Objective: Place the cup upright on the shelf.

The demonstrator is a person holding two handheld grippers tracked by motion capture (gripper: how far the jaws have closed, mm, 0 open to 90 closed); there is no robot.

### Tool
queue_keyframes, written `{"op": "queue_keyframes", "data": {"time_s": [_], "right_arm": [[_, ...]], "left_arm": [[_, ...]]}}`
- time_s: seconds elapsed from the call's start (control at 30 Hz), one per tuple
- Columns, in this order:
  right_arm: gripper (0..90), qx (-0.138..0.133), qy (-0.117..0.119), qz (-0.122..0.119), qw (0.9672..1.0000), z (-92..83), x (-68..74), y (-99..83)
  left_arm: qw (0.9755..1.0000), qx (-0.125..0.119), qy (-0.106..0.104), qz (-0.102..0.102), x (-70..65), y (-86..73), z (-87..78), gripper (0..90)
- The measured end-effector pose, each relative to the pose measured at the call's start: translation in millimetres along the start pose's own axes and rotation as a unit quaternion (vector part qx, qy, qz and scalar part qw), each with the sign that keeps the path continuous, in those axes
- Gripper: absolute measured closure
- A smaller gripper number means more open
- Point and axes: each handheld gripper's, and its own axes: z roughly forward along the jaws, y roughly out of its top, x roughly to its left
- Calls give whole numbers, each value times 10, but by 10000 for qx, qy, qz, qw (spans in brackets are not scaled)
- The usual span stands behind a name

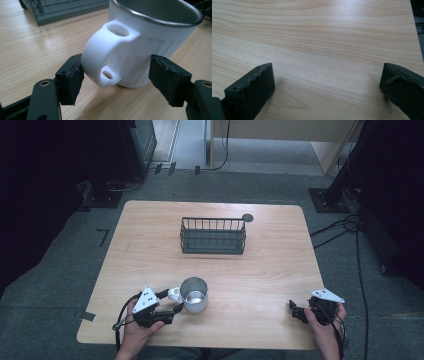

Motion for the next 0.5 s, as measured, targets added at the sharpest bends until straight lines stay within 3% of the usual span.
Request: {"op": "queue_keyframes", "data": {"time_s": [0.13, 0.2, 0.23, 0.33, 0.5], "right_arm": [[0, 0, 0, 0, 10000, 0, 0, 0], [0, 0, 1, -2, 10000, 0, 0, 0], [0, 0, 0, -1, 10000, 0, 0, 0], [0, 0, 0, -3, 10000, 0, 0, 0], [0, 0, -1, -2, 10000, 0, 0, 0]], "left_arm": [[9999, -31, -123, 87, -20, 11, 1, 297], [9997, 9, -181, 172, -44, 8, -6, 341], [9991, 30, -358, 232, -69, 6, -10, 357], [9984, 76, -463, 305, -106, 13, -5, 394], [9983, 151, -235, 510, -220, 64, 75, 444]]}}
